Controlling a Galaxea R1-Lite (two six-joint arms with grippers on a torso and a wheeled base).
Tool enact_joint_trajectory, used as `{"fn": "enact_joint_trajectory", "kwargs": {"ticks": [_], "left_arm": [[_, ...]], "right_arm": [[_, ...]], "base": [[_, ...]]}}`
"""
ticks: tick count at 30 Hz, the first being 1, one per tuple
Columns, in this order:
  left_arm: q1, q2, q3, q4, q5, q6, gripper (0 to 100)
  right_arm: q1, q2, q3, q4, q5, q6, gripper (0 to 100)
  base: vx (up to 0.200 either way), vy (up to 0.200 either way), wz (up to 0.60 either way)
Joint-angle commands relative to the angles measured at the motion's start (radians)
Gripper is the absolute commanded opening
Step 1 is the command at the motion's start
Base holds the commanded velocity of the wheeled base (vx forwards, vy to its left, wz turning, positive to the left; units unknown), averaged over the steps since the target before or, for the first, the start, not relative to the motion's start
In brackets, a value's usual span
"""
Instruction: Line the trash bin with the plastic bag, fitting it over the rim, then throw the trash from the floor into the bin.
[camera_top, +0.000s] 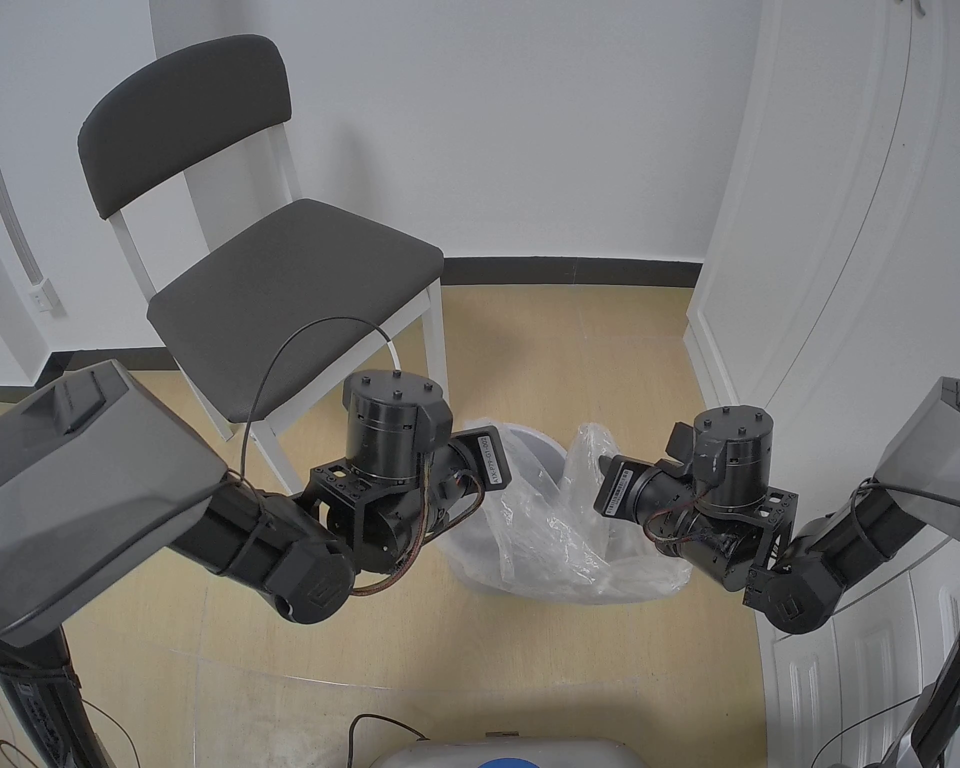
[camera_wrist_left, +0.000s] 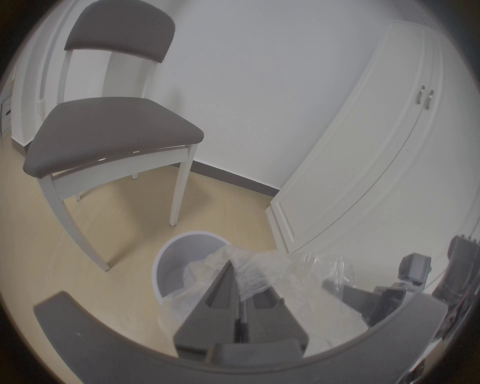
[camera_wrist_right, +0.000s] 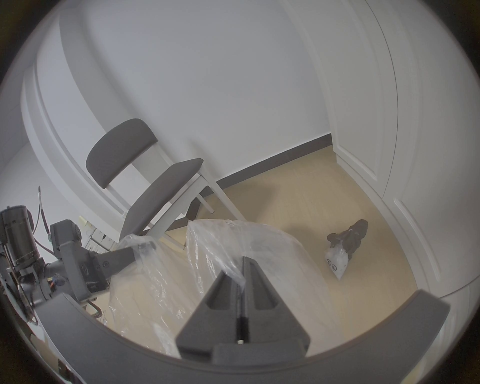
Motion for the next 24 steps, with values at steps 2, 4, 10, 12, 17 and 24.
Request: {"fn": "enact_joint_trajectory", "kwargs": {"ticks": [2, 4, 10, 12, 17, 24], "left_arm": [[0.024, 0.06, -0.043, -0.008, 0.001, -0.028, 0], [0.036, 0.071, -0.063, -0.015, 0.001, -0.04, 0], [0.072, 0.046, -0.087, -0.017, 0.001, -0.068, 0], [0.082, 0.037, -0.089, -0.017, 0.001, -0.068, 0], [0.098, 0.039, -0.107, -0.017, 0.001, -0.089, 0], [0.098, 0.057, -0.115, -0.018, 0.0, -0.096, 0]], "right_arm": [[-0.011, 0.056, -0.021, -0.038, -0.003, 0.025, 0], [-0.011, 0.072, -0.032, -0.072, -0.007, 0.032, 0], [-0.011, 0.068, -0.038, -0.194, -0.033, 0.032, 0], [-0.011, 0.064, -0.04, -0.214, -0.033, 0.033, 0], [-0.011, 0.073, -0.04, -0.271, -0.033, 0.044, 0], [-0.011, 0.127, -0.051, -0.276, -0.03, 0.049, 0]], "base": [[0.0, 0.0, 0.0], [0.0, 0.0, 0.0], [0.0, 0.0, 0.0], [0.0, 0.0, 0.0], [0.0, 0.0, 0.0], [0.0, 0.0, 0.0]]}}
